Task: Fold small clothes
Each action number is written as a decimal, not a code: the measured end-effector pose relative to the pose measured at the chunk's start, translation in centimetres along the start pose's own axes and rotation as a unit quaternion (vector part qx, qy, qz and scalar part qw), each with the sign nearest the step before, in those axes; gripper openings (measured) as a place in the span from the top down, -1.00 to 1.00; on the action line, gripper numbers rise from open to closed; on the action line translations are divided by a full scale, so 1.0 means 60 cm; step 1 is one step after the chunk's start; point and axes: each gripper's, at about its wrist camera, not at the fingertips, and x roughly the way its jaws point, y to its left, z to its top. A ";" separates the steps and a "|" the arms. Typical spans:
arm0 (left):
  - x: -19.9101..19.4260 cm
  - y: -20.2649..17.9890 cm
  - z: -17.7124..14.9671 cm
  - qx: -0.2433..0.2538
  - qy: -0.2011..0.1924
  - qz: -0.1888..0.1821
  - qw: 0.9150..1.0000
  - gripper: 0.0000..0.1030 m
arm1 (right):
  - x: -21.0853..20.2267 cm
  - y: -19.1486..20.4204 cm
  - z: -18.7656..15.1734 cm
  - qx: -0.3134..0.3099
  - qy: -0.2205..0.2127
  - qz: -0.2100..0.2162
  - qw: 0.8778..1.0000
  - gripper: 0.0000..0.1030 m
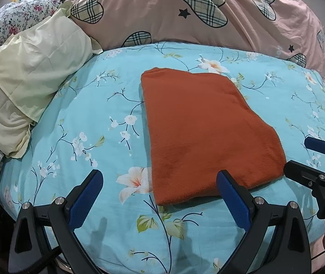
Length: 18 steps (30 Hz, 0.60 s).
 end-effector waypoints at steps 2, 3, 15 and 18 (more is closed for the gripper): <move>-0.001 0.001 0.000 0.000 0.000 -0.001 1.000 -0.94 | -0.002 0.002 0.000 -0.001 -0.002 0.000 1.000 -1.00; -0.001 0.001 0.000 0.000 0.000 -0.001 1.000 -0.94 | -0.003 0.002 0.000 -0.001 -0.002 -0.001 1.000 -1.00; 0.000 0.000 -0.001 0.002 0.003 -0.003 1.000 -0.94 | -0.004 0.004 0.000 -0.003 0.003 0.000 1.000 -1.00; 0.000 0.001 -0.001 0.002 0.003 -0.004 1.000 -0.94 | -0.003 0.004 -0.001 -0.002 0.003 0.000 1.000 -1.00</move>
